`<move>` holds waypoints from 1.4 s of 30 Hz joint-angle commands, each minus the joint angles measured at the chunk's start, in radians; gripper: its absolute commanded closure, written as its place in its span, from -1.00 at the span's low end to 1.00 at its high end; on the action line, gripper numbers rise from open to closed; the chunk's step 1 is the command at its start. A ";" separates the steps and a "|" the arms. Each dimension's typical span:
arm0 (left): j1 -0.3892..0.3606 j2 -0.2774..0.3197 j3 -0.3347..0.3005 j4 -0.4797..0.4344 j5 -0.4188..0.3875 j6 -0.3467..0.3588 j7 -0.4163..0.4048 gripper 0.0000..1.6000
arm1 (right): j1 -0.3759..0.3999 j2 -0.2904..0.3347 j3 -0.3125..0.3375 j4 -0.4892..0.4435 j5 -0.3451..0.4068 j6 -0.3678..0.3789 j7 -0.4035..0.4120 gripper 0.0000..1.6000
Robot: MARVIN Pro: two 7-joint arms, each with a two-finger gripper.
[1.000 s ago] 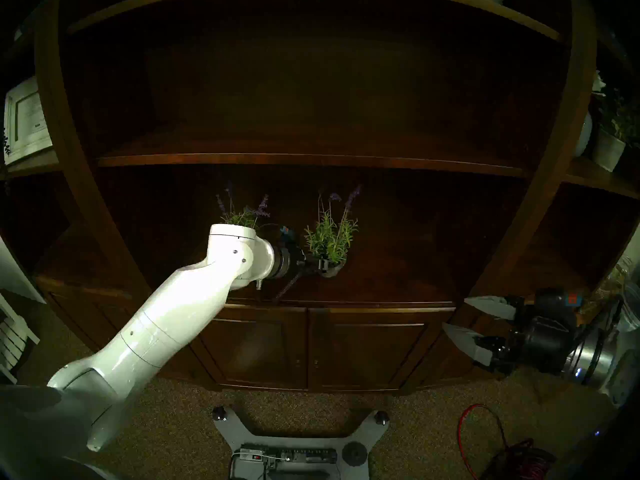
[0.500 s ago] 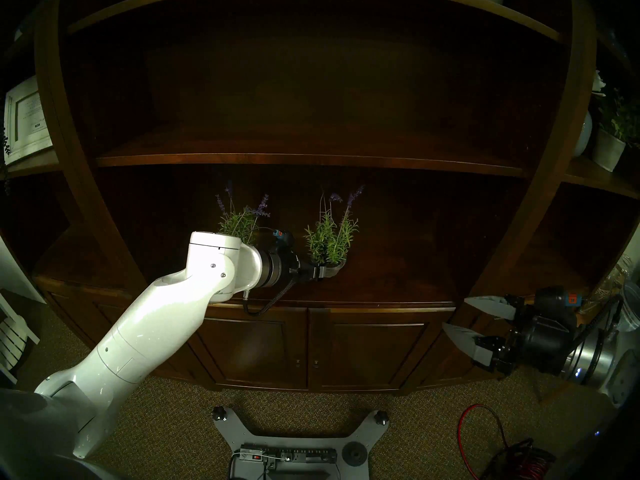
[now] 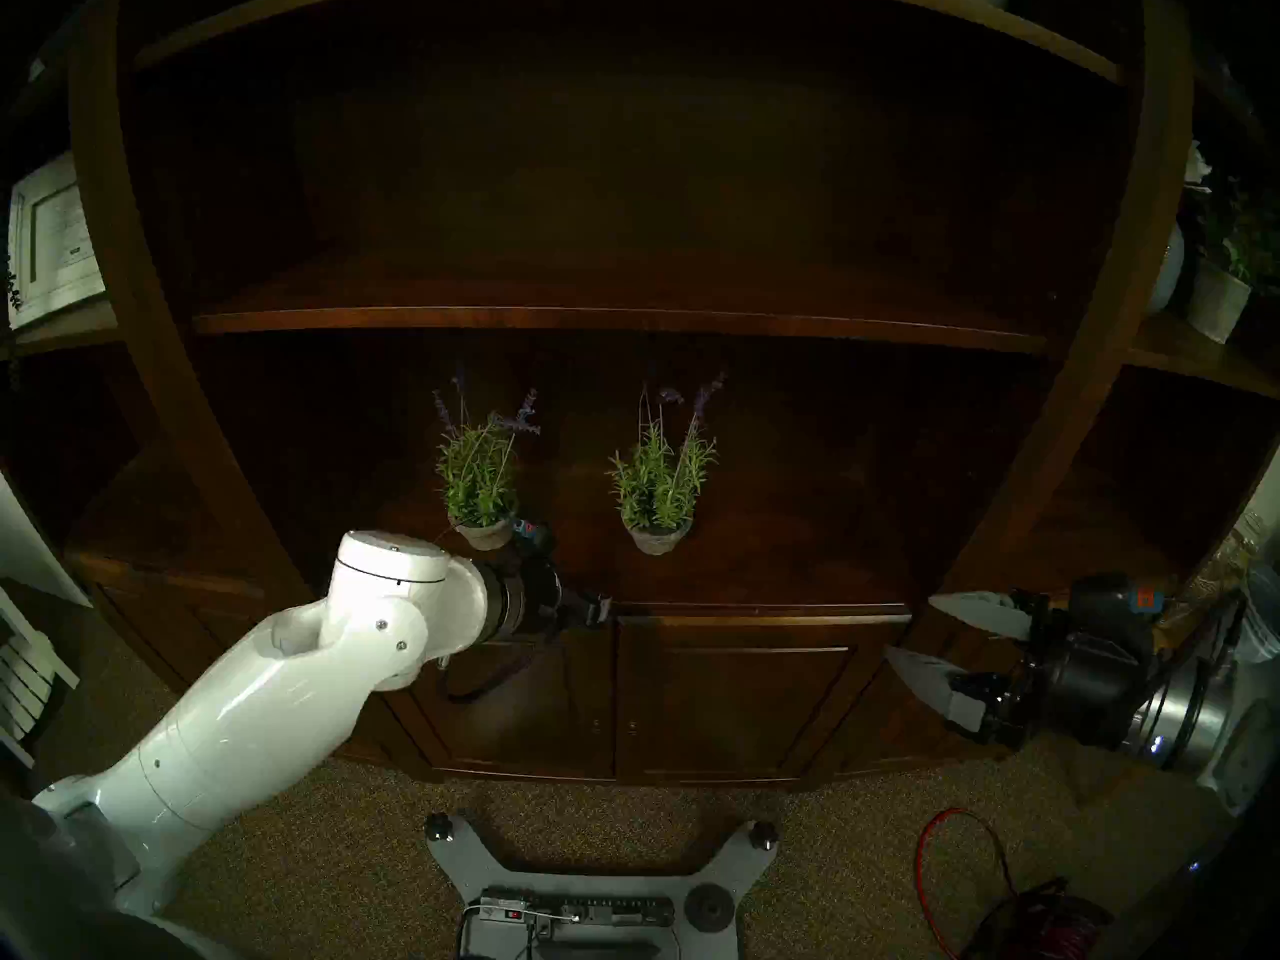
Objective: Place the fake decorative plant upright
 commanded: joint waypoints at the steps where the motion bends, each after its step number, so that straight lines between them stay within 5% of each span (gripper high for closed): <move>1: 0.063 0.071 -0.010 -0.128 0.025 -0.020 0.010 -1.00 | 0.001 0.000 0.002 -0.001 0.000 -0.001 0.001 -1.00; 24: 0.296 0.282 -0.068 -0.348 0.093 -0.129 0.057 -1.00 | 0.001 0.000 0.002 -0.001 0.000 -0.001 0.001 -1.00; 42: 0.509 0.407 -0.204 -0.348 0.126 -0.405 0.064 -1.00 | 0.002 0.000 0.003 -0.002 -0.001 -0.002 0.001 -1.00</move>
